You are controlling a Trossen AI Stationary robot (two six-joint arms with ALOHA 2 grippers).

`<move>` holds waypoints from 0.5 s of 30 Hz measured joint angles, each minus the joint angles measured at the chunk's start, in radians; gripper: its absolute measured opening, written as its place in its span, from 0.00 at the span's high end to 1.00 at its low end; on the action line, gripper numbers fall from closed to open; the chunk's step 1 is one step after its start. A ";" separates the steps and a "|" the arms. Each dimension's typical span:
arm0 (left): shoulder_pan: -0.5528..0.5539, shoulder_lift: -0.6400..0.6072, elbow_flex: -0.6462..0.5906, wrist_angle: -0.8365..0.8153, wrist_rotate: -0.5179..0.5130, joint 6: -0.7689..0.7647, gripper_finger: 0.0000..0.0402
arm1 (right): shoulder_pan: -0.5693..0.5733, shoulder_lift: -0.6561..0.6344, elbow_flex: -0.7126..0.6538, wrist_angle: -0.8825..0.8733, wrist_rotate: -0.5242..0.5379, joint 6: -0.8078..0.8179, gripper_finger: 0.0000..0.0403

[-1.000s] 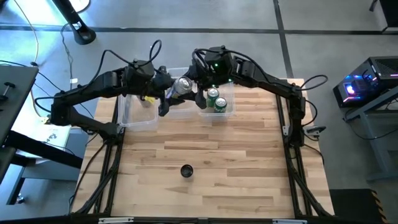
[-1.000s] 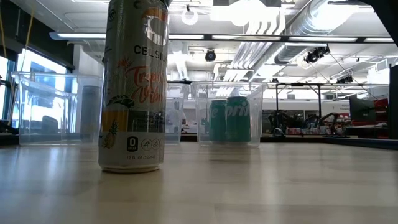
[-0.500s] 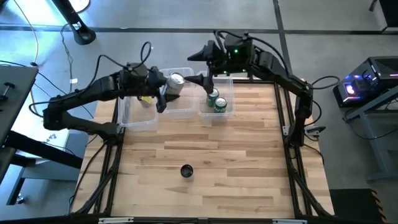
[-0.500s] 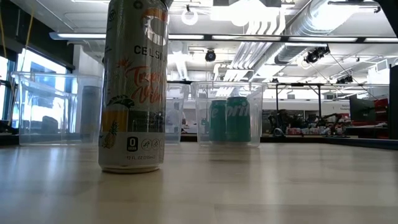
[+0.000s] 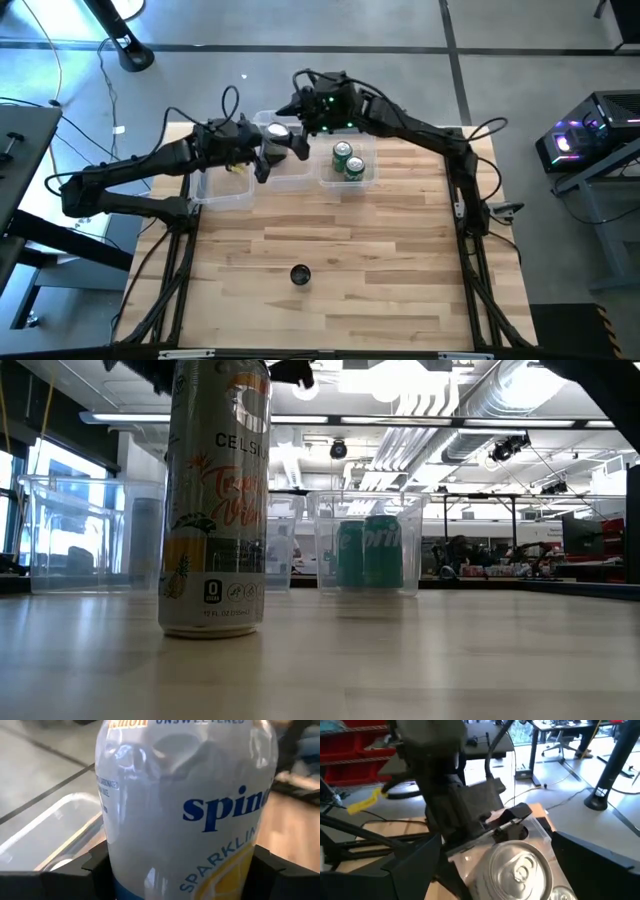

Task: Sort soda cans
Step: Put the blue white soda can into the middle transparent bin

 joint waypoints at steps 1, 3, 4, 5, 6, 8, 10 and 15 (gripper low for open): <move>0.001 0.001 -0.016 0.001 -0.015 0.000 0.32 | -0.003 0.007 0.000 0.001 -0.001 0.000 0.07; 0.001 0.003 -0.054 0.015 -0.027 0.000 0.32 | -0.012 0.020 0.000 0.003 -0.003 0.002 0.07; 0.001 0.003 -0.072 0.029 -0.029 -0.001 0.32 | -0.019 0.029 0.000 -0.003 -0.004 0.008 0.08; 0.000 0.003 -0.088 0.046 -0.038 -0.003 0.32 | -0.025 0.036 0.000 -0.012 -0.004 0.012 0.08; 0.000 0.003 -0.105 0.072 -0.052 -0.013 0.32 | -0.031 0.047 0.000 -0.022 -0.003 0.022 0.09; 0.000 0.002 -0.146 0.136 -0.076 -0.040 0.32 | -0.042 0.065 0.000 -0.023 0.000 0.043 0.09; 0.001 0.003 -0.177 0.202 -0.098 -0.063 0.32 | -0.051 0.082 0.000 -0.015 0.000 0.058 0.09; 0.000 0.002 -0.225 0.328 -0.150 -0.087 0.32 | -0.061 0.122 0.000 0.008 -0.006 0.092 0.10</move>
